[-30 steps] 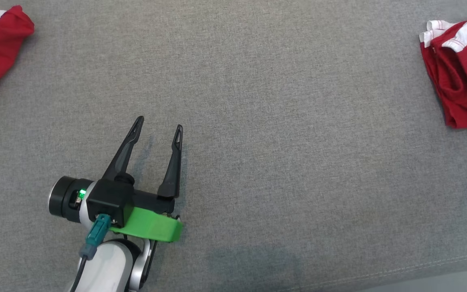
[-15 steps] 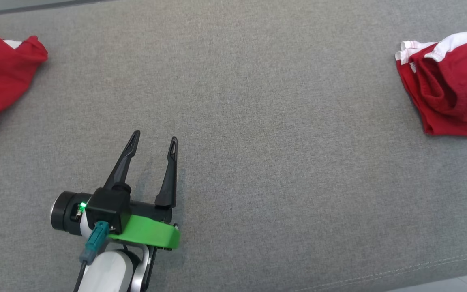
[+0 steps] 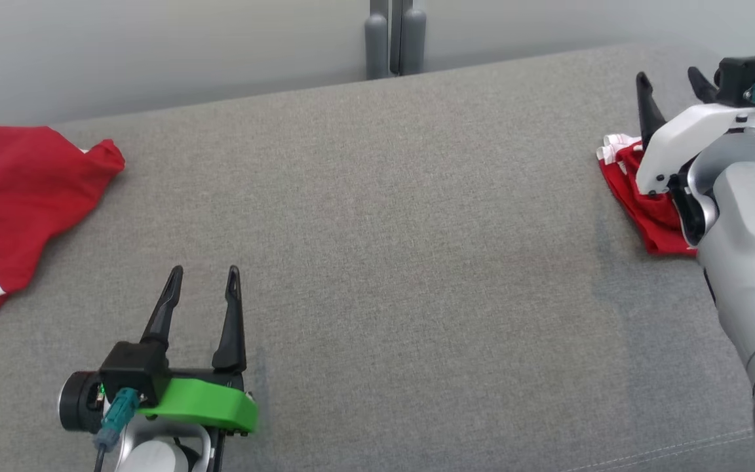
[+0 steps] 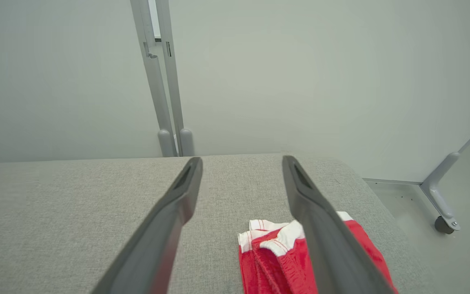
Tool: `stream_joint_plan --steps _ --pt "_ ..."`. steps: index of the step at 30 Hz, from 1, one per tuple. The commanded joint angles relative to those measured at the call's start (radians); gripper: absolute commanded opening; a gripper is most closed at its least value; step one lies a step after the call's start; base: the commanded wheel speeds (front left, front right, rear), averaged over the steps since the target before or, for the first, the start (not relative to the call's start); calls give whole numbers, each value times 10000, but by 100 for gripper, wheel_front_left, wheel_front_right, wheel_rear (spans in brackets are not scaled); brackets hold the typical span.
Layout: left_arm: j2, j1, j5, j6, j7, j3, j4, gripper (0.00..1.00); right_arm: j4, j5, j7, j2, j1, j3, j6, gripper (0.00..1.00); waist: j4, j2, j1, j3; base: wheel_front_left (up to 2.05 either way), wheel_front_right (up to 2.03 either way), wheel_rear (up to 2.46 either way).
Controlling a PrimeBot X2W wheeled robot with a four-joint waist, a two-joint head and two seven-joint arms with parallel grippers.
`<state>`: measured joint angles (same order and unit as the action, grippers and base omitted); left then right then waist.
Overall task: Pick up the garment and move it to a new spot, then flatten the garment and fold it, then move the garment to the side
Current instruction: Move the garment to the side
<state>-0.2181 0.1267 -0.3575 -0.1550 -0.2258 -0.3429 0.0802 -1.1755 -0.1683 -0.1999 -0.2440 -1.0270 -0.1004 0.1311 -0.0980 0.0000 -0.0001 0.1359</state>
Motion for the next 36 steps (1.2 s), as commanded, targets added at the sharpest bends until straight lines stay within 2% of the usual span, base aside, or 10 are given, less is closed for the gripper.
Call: stream_joint_plan --steps 1,10,25,30,36 --pt "-85 -249 -147 41 -79 132 105 100 254 -253 -209 65 409 -93 -7 100 28 0 1 -700 0 0 0" --pt "-190 -821 -593 -65 -222 607 523 100 1832 -713 -599 549 2179 -452 -7 100 172 0 1 -1261 0 0 0" --pt "-261 -1613 -943 -376 -309 1082 542 100 5520 -202 -368 1770 5728 177 -7 100 331 0 1 -1542 0 0 0" --pt "-294 -1856 -1044 -452 -314 1179 468 100 6845 15 18 1911 6954 149 -7 100 411 0 1 -1535 0 0 0" --pt "-305 -1994 -1013 -490 -318 1124 520 100 8162 -337 165 1924 8073 96 -7 100 564 0 1 -1545 0 0 0"
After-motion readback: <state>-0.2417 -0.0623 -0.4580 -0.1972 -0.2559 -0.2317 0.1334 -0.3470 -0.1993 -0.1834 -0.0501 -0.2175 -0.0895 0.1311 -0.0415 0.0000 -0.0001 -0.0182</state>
